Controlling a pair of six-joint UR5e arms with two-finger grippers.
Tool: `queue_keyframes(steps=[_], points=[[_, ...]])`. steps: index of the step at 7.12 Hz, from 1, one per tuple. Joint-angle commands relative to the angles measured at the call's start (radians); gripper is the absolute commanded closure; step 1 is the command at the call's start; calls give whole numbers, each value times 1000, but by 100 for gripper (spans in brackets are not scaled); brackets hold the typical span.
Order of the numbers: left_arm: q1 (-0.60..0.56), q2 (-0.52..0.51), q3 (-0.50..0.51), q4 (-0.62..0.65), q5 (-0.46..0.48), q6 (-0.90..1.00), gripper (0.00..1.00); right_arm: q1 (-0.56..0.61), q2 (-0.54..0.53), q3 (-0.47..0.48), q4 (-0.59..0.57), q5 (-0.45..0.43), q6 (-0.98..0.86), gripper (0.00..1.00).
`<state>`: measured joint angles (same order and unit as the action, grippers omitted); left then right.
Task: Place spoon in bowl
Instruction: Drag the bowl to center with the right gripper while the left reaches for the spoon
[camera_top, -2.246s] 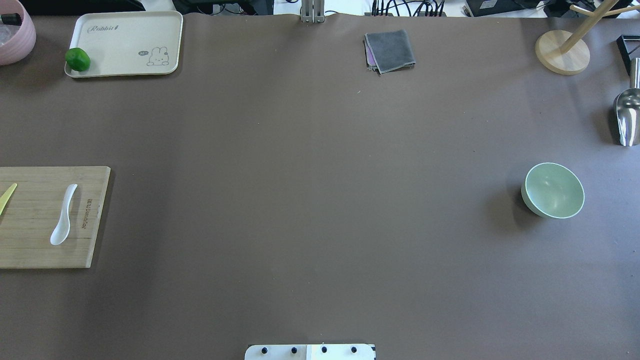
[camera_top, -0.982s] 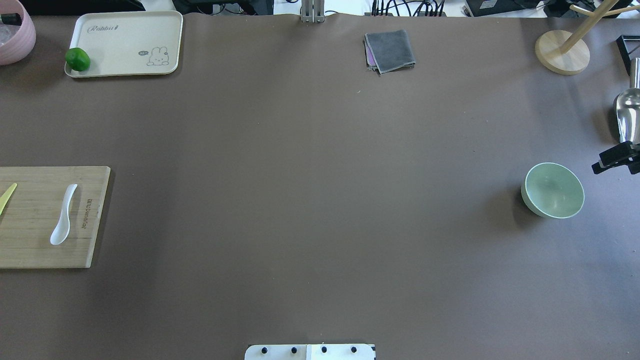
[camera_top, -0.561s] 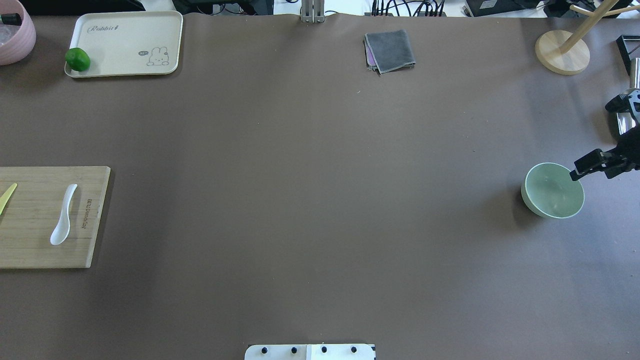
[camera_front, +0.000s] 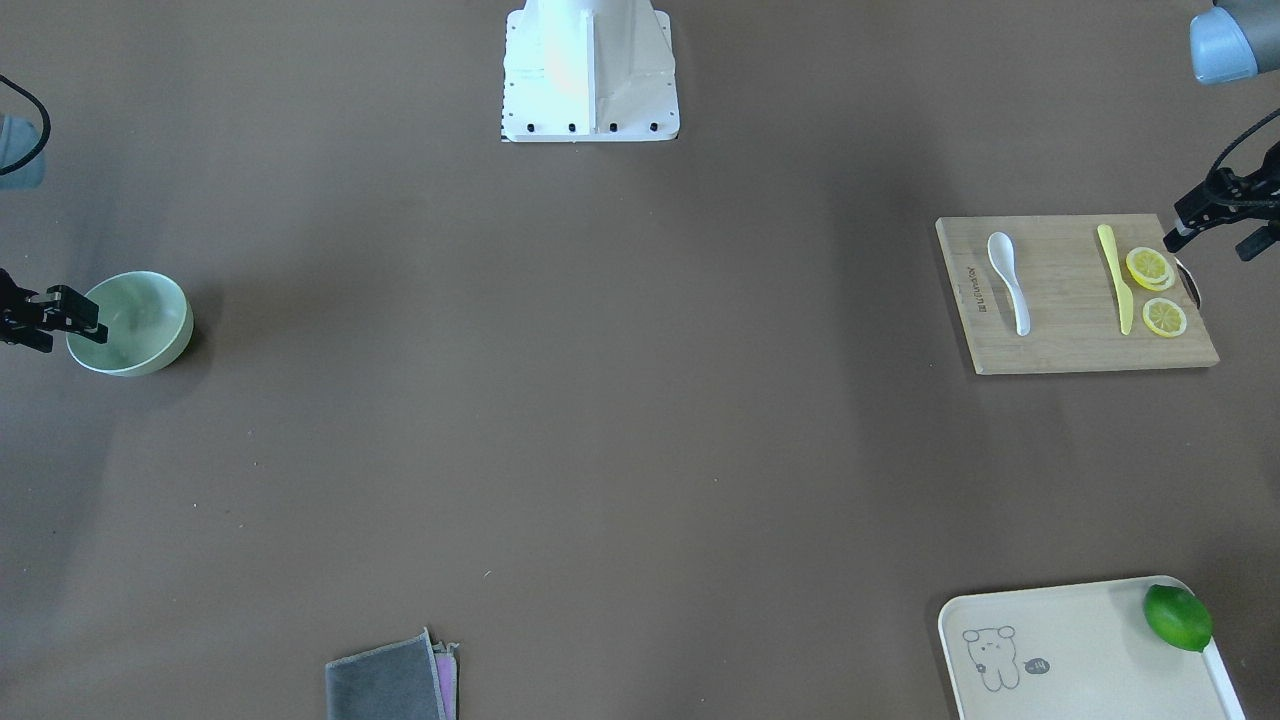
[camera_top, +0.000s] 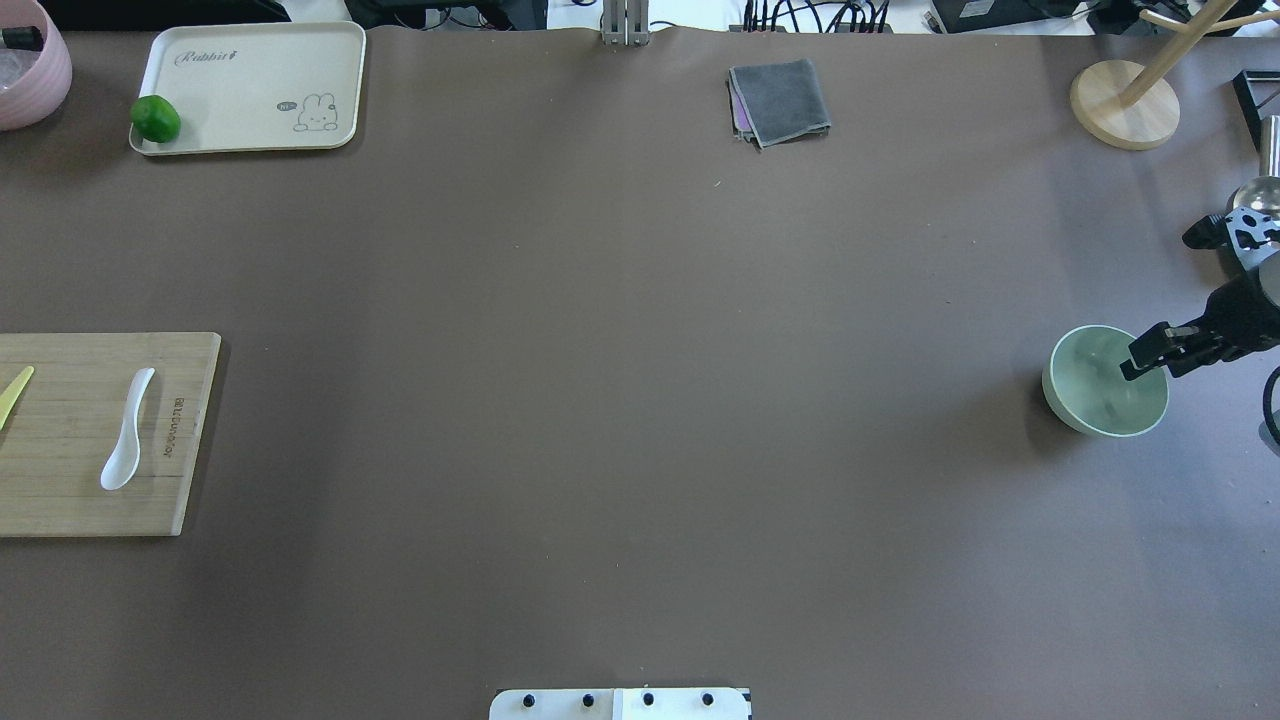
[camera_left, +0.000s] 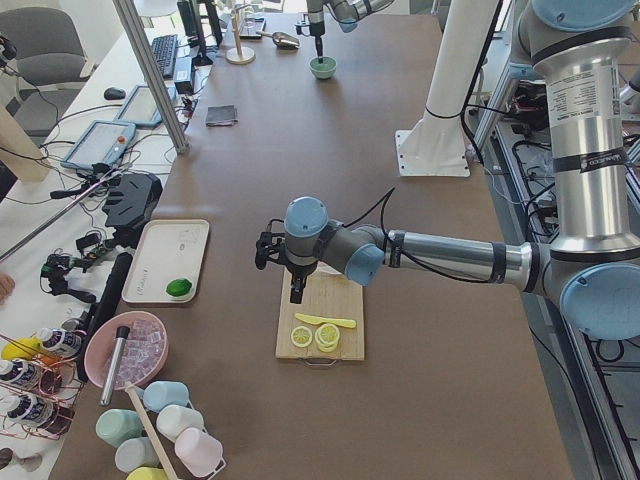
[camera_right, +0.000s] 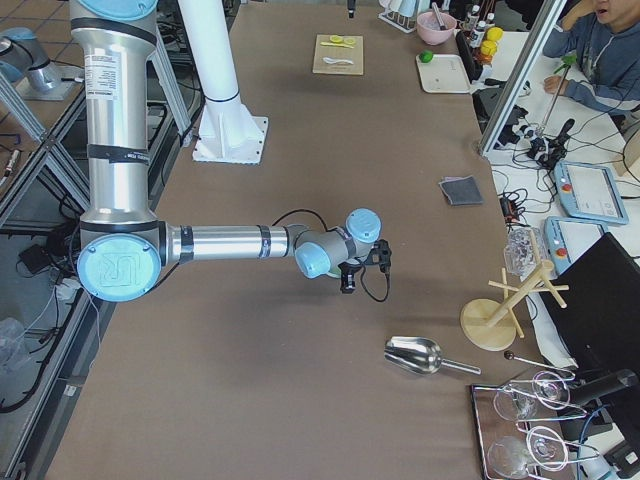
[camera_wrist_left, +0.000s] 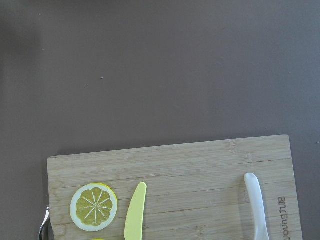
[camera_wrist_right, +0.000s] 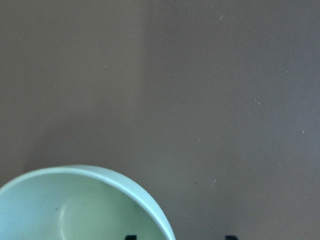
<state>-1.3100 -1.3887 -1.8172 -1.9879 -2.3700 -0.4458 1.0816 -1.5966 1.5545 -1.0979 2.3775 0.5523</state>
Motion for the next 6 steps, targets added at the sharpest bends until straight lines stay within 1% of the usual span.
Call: queue_keyframes(steps=[1,2,3,4,5,6], points=[[0,7,1,-8,0,-5,2,-14,-5,9,27,6,28,100],[3,2,-1,-14,-3,-75,3,-14,-6,36,35,26,46,100],[71,5,6,-85,0,-177,3,-15,1,82,33,37,128,100],[139,-1,7,-121,35,-289,5,-49,29,142,27,35,253,100],[211,-3,9,-158,95,-380,7,-104,67,166,29,22,394,100],[262,-6,10,-182,129,-436,9,-159,92,209,29,-6,507,100]])
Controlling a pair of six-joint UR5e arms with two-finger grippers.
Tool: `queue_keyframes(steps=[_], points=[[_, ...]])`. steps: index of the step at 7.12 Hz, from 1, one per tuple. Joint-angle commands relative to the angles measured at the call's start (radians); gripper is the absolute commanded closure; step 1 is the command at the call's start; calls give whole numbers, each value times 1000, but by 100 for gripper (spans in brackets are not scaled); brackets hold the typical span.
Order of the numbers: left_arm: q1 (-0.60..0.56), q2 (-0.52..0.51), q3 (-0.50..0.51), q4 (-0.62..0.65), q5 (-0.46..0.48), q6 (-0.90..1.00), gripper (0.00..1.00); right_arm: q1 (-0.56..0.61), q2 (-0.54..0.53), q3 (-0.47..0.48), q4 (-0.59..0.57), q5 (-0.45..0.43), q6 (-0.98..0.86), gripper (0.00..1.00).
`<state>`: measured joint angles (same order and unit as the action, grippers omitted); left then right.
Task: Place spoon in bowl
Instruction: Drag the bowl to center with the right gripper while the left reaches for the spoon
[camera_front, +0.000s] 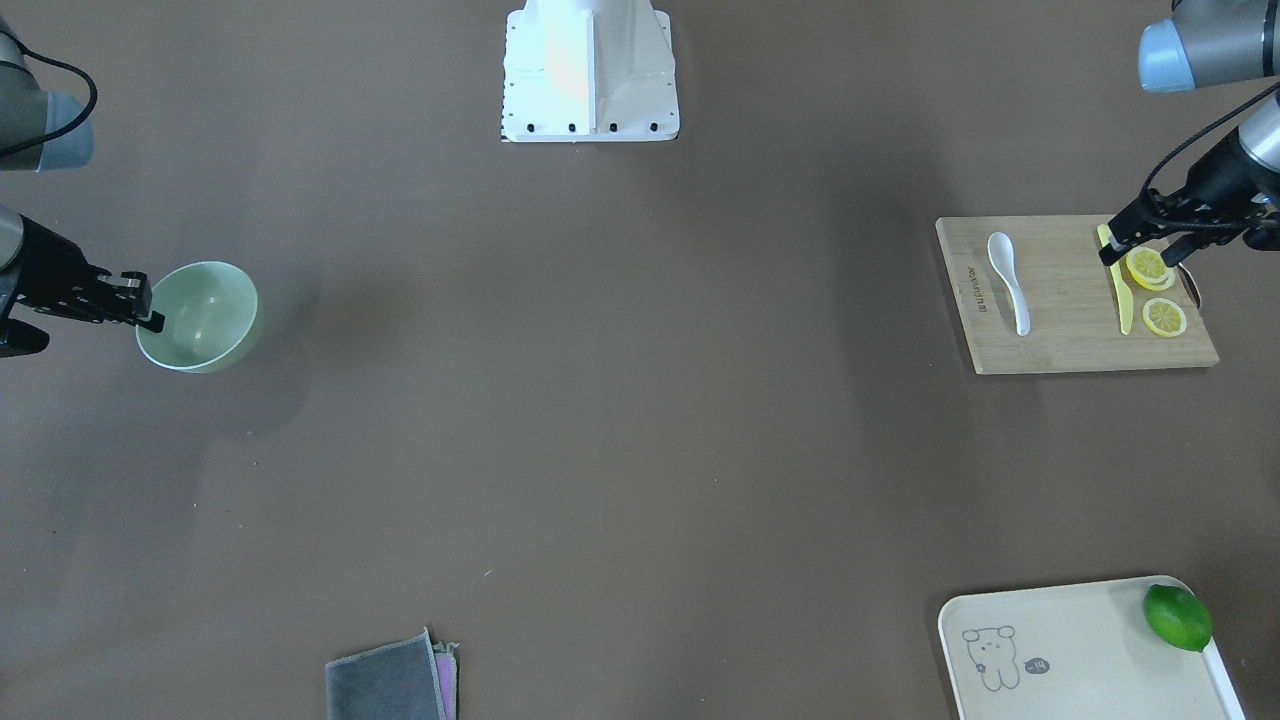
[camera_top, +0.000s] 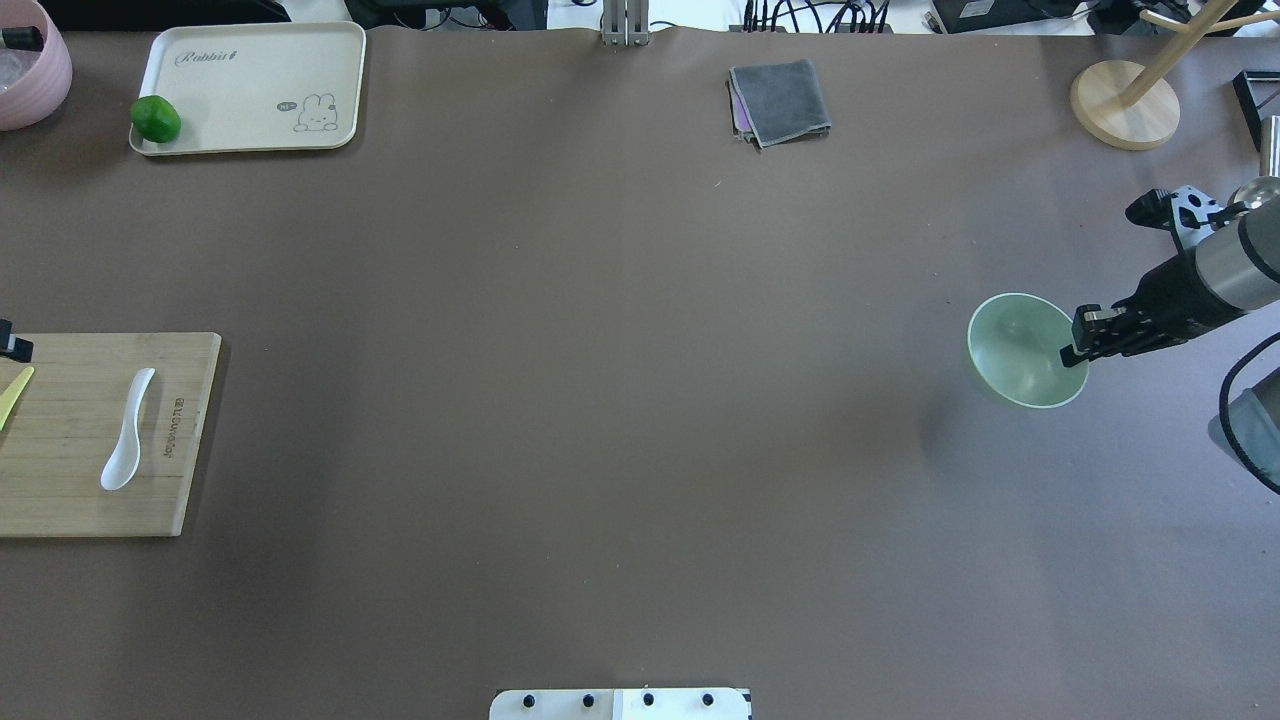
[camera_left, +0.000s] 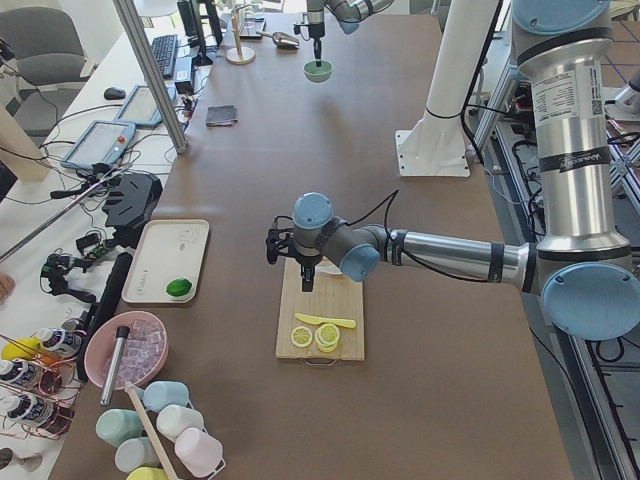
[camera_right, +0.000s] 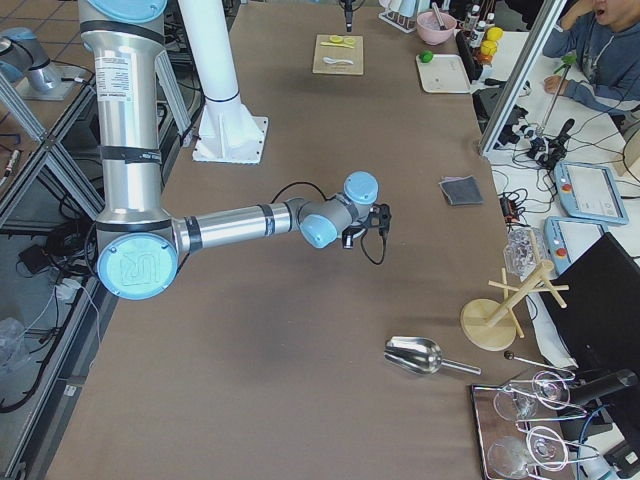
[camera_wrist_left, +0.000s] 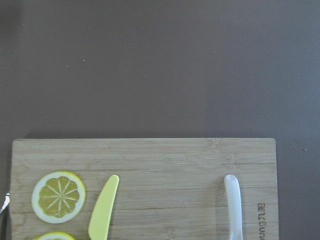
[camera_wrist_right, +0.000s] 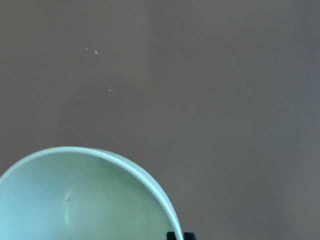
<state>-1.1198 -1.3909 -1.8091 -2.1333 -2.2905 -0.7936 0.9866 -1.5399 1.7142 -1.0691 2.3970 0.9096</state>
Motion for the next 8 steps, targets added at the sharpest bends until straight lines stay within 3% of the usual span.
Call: queue_keyframes(steps=[1,3,6,8], points=[[136,-25,2,-40,90,-152,12,-145,75,92,-2,-88,290,100],[233,-68,26,-40,178,-216,18,-314,168,113,-5,-235,511,100],[276,-76,45,-42,200,-214,28,-460,253,114,-15,-373,676,100],[279,-74,54,-43,201,-214,33,-529,335,113,-104,-449,721,100]])
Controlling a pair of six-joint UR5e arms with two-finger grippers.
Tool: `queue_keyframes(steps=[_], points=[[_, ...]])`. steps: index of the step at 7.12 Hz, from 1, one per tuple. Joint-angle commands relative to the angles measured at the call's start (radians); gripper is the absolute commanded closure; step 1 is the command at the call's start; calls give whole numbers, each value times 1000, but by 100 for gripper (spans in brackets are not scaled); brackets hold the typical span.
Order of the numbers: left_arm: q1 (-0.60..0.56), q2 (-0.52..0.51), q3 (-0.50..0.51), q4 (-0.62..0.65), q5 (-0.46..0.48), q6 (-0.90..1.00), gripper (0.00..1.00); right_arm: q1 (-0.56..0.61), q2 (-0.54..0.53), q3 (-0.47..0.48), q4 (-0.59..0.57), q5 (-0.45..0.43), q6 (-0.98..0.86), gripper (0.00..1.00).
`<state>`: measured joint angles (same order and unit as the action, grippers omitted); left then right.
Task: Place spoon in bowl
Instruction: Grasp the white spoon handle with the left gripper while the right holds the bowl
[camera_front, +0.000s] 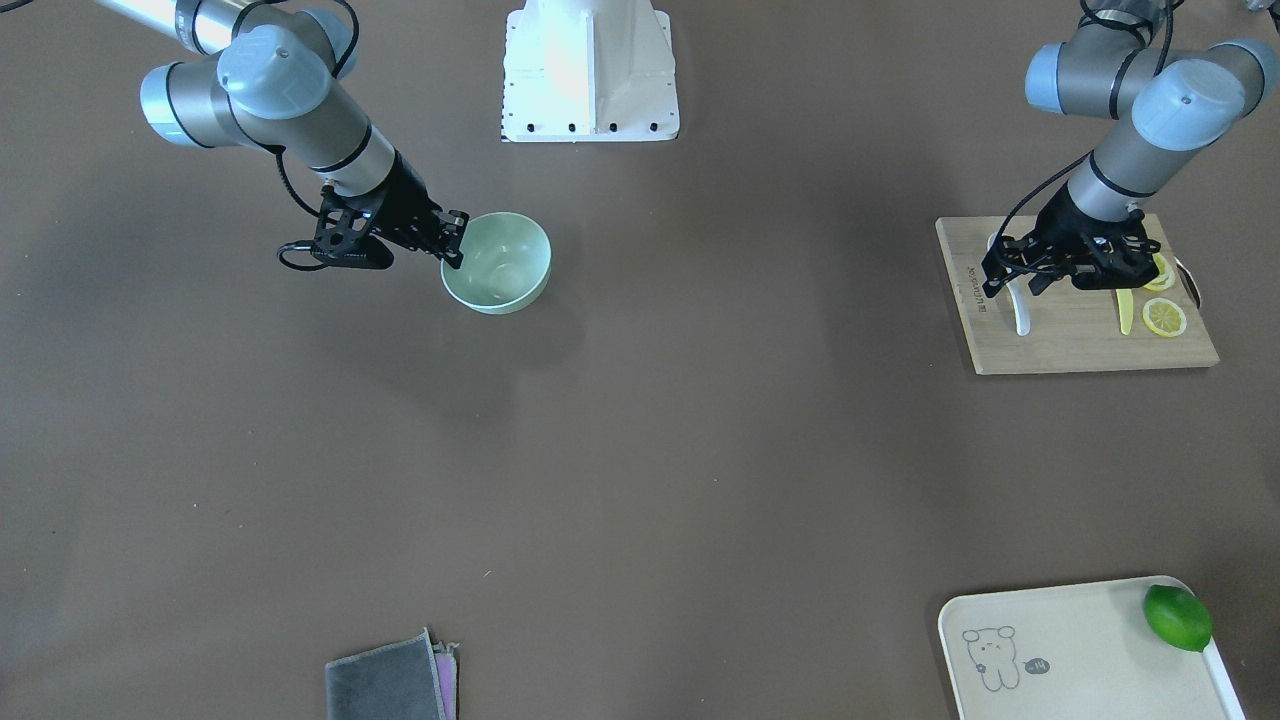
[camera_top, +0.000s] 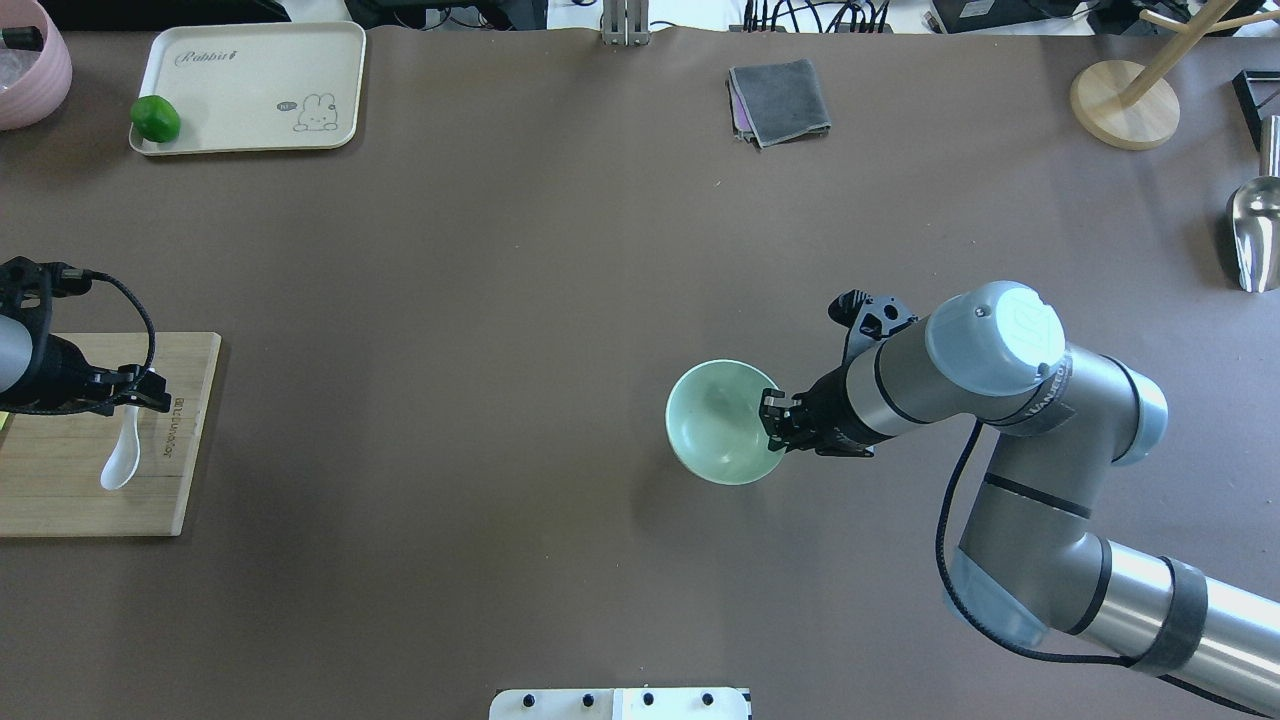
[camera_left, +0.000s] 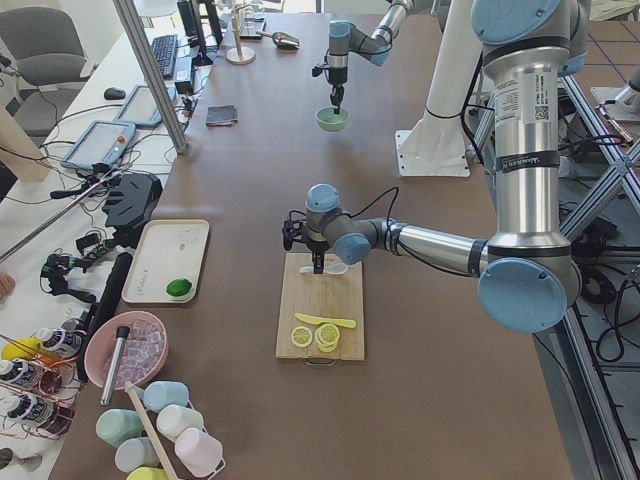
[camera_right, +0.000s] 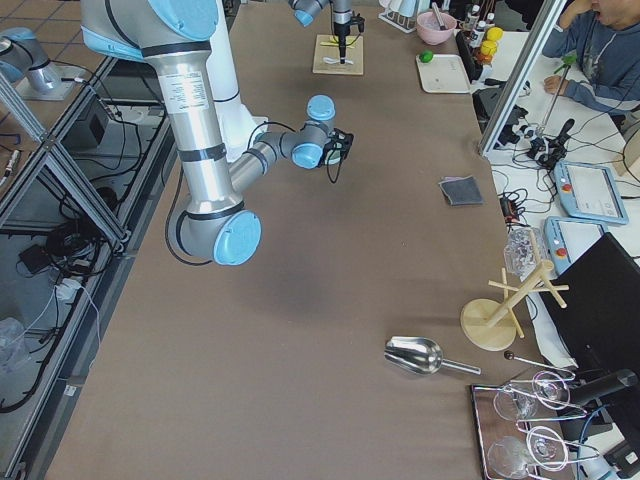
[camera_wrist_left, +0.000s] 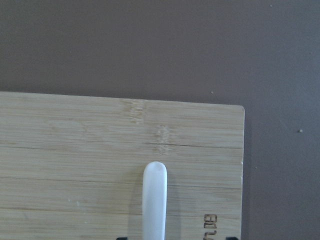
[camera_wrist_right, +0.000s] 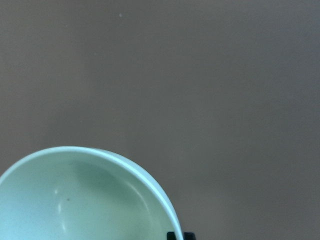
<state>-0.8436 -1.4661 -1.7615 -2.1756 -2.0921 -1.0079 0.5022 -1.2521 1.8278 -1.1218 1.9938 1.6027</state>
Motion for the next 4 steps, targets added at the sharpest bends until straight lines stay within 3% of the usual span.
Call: queue_keyframes(steps=[1,3,4], points=[[5,0,28,-25,3,0,34,-68,63,-1,-58,-65,45,100],[5,0,48,-49,3,-3,51,-100,95,-4,-88,-92,62,100],[5,0,45,-49,3,-21,83,-105,103,-5,-96,-93,62,100]])
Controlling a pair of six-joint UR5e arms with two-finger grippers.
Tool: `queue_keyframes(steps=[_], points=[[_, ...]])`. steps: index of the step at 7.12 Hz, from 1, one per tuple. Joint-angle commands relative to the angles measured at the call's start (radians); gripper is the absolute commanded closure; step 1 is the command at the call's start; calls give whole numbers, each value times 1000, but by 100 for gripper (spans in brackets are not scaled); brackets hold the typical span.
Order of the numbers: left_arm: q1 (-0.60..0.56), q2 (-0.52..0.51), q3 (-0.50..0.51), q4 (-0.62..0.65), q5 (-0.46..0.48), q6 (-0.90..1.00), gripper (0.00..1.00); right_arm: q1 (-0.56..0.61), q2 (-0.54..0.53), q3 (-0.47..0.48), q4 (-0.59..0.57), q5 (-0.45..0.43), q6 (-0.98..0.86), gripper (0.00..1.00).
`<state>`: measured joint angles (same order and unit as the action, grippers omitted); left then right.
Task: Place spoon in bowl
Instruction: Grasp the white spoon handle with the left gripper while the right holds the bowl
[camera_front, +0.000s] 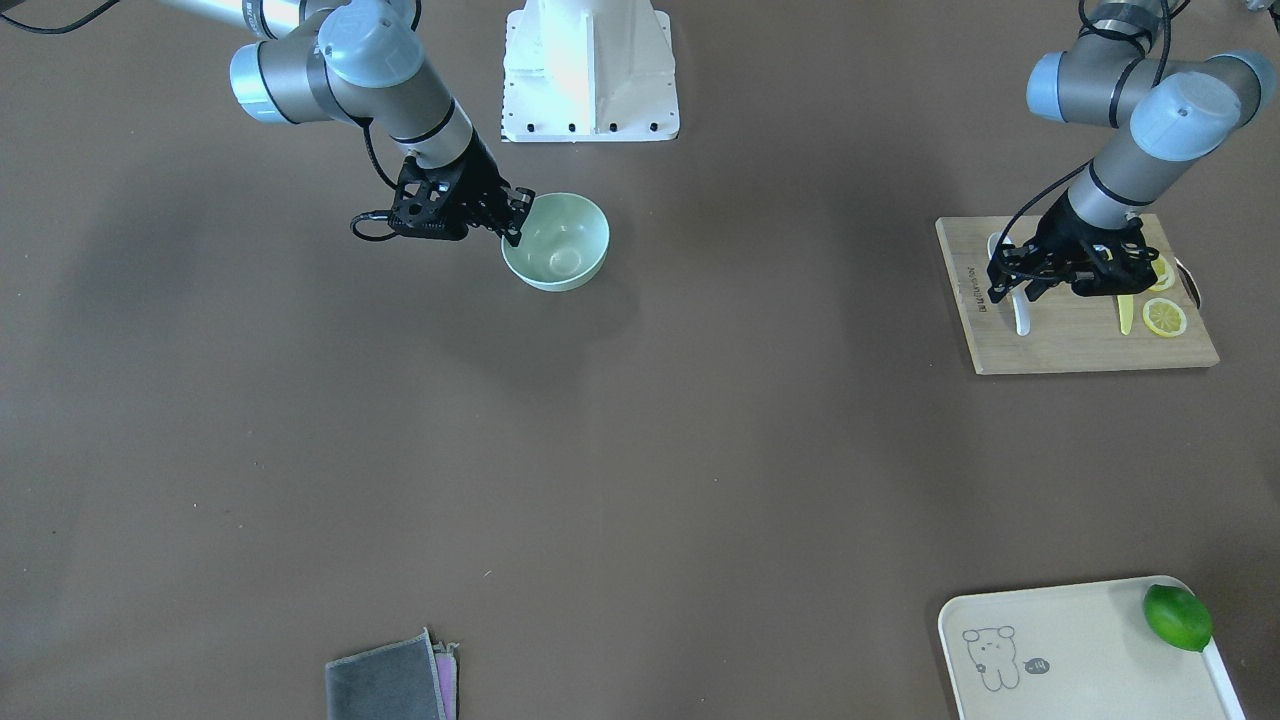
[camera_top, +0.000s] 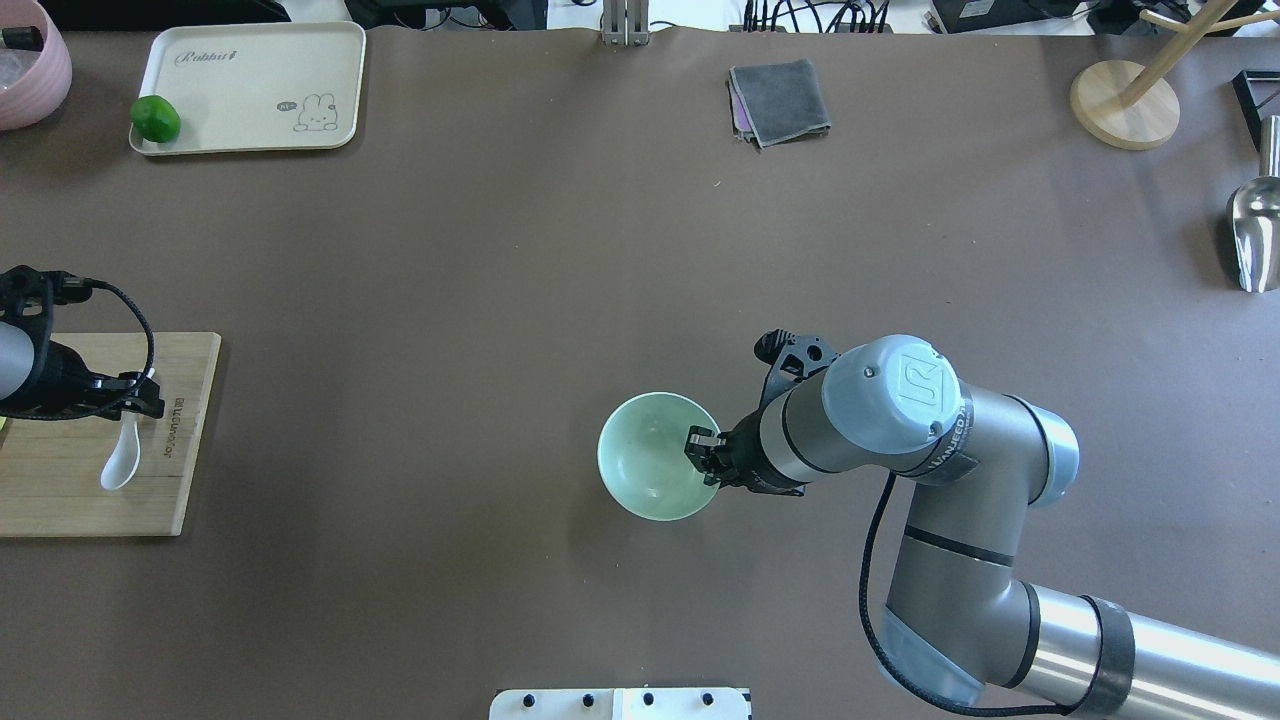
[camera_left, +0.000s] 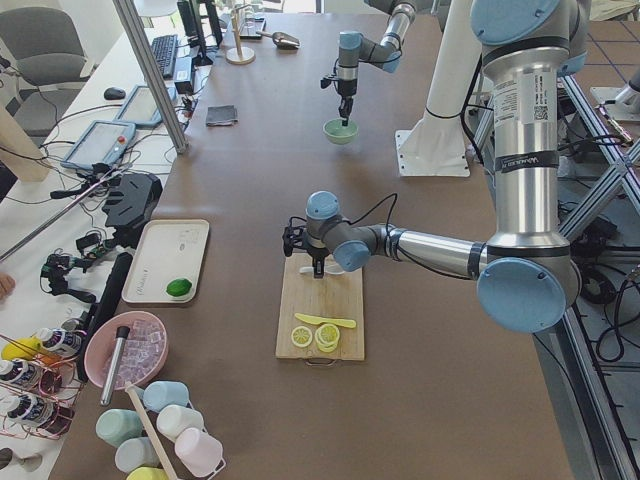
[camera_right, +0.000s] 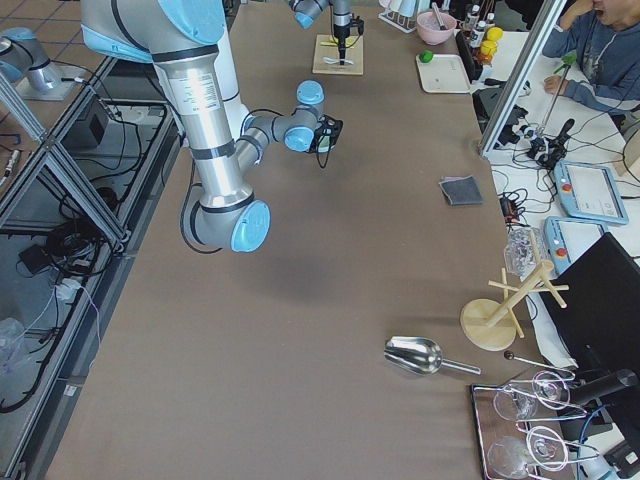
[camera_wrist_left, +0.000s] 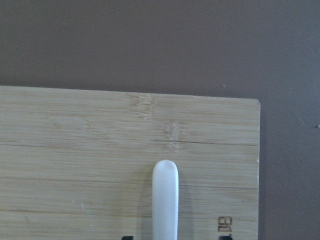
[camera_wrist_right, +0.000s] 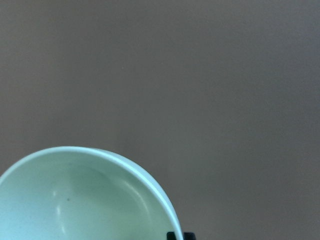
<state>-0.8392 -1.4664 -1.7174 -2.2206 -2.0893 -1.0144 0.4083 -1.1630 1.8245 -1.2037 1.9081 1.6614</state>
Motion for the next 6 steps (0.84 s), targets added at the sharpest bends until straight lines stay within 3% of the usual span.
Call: queue_keyframes(steps=[1,4,5,6], points=[[0,0,2,-4,0,-18,100,-17,16,-2,-14,-8,8,100],[-1,-3,-34,-4,-1,-23,100,-32,34,-8,-22,-32,23,100],[-1,-14,-62,-2,-11,-47,100,-34,40,-13,-22,-34,28,93],[0,-21,-83,-1,-15,-73,100,-34,55,-19,-39,-49,29,71]])
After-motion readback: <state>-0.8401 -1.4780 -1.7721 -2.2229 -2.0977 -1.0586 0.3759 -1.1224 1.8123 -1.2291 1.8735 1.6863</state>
